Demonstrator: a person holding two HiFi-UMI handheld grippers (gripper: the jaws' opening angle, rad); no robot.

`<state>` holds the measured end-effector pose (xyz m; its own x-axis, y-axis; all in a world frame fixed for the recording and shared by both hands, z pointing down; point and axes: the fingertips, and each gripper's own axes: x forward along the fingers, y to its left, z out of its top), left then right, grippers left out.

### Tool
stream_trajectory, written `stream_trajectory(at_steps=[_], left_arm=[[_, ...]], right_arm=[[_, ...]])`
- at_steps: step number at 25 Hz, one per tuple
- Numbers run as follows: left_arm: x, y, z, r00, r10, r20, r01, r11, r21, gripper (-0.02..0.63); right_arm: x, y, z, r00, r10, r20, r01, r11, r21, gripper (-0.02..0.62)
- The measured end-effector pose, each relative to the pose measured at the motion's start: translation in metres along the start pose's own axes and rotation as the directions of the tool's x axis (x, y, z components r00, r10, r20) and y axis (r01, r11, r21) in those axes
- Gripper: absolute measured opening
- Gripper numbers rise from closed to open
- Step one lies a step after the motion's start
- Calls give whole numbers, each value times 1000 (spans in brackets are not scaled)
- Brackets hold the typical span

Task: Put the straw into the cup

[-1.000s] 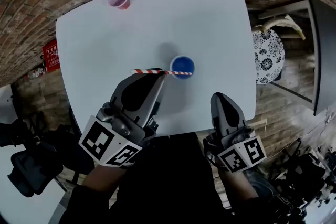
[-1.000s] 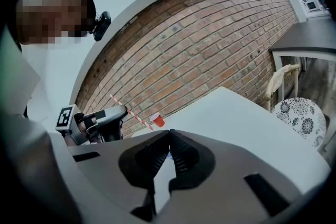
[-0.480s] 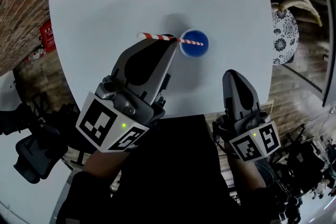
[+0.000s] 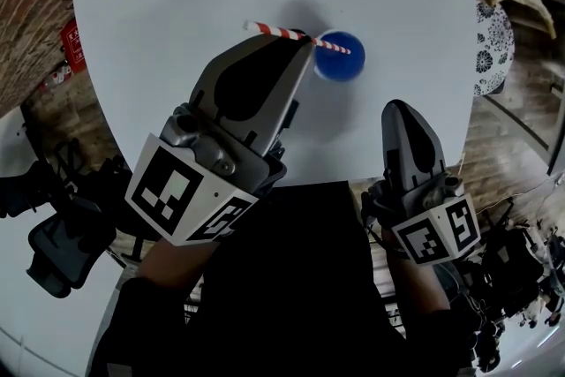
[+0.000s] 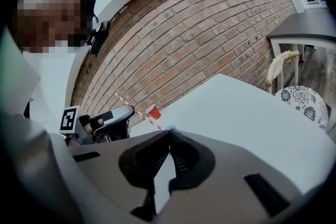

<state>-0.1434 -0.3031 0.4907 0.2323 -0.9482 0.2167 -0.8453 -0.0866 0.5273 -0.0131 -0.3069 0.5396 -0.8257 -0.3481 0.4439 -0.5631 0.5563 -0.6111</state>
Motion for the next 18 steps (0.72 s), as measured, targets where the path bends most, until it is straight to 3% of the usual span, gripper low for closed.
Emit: stream_trajectory(at_steps=[18], left_arm=[[13, 10, -32, 998, -17, -64, 16, 1000, -17, 38]], right_arm=[[10, -11, -14, 1000, -17, -23, 18, 999, 26, 23]])
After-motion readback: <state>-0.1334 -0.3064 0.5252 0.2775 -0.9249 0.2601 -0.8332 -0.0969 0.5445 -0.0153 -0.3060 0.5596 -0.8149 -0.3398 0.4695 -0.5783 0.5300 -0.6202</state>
